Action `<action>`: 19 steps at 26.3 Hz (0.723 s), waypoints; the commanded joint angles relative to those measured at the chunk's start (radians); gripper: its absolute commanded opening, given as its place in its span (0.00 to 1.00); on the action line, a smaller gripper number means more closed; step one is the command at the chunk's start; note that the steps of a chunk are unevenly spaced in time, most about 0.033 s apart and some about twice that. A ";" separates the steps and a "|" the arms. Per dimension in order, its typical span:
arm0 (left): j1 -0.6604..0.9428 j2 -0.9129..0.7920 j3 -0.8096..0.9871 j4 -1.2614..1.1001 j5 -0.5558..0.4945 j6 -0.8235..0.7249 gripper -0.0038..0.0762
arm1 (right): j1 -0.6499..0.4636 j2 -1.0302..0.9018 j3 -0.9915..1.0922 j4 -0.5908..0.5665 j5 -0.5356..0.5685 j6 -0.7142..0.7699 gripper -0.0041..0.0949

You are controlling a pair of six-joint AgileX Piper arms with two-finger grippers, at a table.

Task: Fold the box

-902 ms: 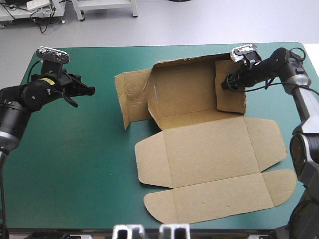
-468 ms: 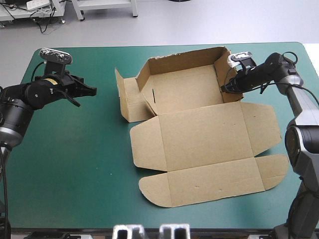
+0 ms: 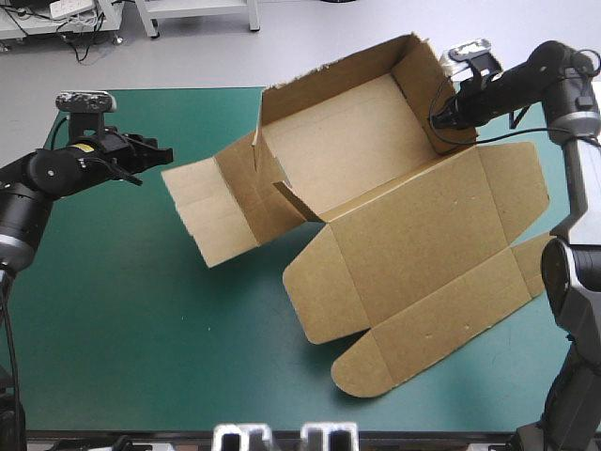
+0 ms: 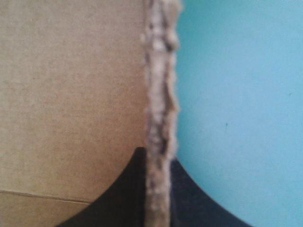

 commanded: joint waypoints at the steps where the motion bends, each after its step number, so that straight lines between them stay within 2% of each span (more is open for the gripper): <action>1: 0.093 -0.025 -0.026 -0.208 0.009 0.119 0.42 | -0.065 -0.096 -0.085 0.114 0.024 0.041 0.02; 7: 0.307 0.029 -0.026 -0.566 0.195 0.364 0.43 | -0.166 -0.135 -0.089 0.307 0.024 0.043 0.02; 10: 0.369 0.087 -0.026 -0.740 0.372 0.478 0.43 | -0.183 -0.144 -0.089 0.399 0.024 0.027 0.02; 13: 0.378 0.158 -0.026 -0.851 0.506 0.540 0.43 | -0.183 -0.146 -0.089 0.489 0.024 0.012 0.02; 16: 0.341 0.235 -0.026 -0.985 0.637 0.614 0.43 | -0.156 -0.146 -0.089 0.517 0.024 0.009 0.02; 19: 0.243 0.257 -0.026 -1.044 0.639 0.678 0.43 | -0.087 -0.146 -0.089 0.447 0.024 0.013 0.02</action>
